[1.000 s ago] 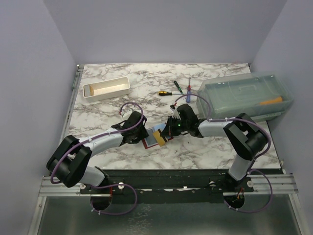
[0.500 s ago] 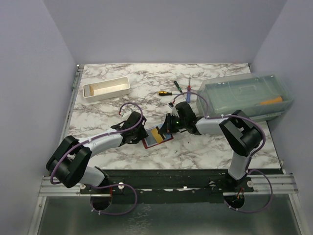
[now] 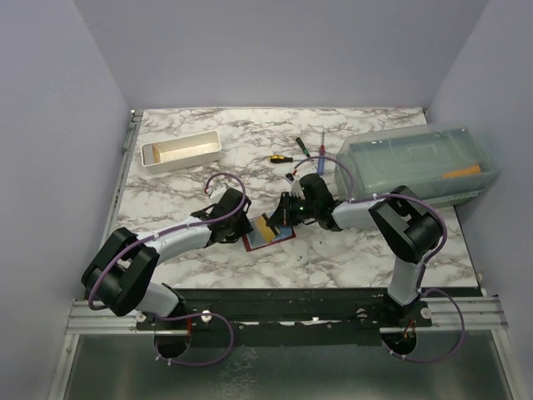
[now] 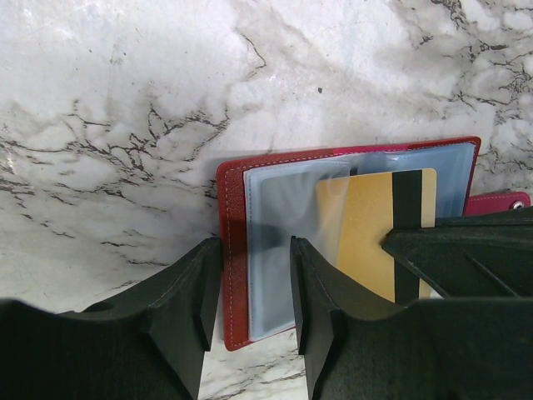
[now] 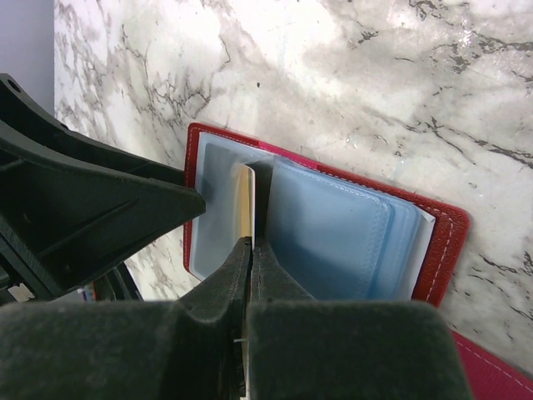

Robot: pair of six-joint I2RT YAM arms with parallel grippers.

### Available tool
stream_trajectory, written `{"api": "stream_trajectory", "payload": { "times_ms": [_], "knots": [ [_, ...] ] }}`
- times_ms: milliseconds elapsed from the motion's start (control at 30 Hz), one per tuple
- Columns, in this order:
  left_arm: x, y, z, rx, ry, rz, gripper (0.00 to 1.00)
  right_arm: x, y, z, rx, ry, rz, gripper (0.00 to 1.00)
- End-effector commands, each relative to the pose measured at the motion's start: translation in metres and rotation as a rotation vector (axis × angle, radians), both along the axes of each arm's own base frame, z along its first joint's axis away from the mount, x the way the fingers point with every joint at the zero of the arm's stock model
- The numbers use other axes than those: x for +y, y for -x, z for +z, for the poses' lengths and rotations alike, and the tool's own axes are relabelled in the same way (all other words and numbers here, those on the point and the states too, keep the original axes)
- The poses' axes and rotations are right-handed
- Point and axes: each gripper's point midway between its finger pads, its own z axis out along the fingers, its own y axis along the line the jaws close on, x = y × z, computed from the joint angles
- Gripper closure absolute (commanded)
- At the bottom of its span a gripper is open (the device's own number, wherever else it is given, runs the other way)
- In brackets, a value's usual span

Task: Put the credit cards into the card holder
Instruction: Insert the credit card into the card holder.

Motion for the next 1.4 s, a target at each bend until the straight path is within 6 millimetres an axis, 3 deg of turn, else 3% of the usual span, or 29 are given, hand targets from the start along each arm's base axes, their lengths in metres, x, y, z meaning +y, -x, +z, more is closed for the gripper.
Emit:
{"api": "stream_trajectory", "payload": {
  "times_ms": [0,633,1033,1367],
  "knots": [
    [0.036,0.037,-0.046,0.154,-0.166,-0.007,0.55,-0.003,0.001,-0.014,-0.036,0.015,0.001,1.00],
    [0.040,0.046,-0.051,0.170,-0.157,-0.004,0.57,-0.007,-0.017,-0.015,-0.004,-0.036,-0.080,1.00],
    [0.045,0.047,-0.053,0.169,-0.178,-0.007,0.57,-0.018,-0.015,-0.019,0.012,-0.033,-0.070,1.00],
    [0.043,0.050,-0.053,0.174,-0.164,-0.005,0.57,-0.010,-0.020,-0.021,0.034,-0.060,-0.057,1.00]
  ]
}}
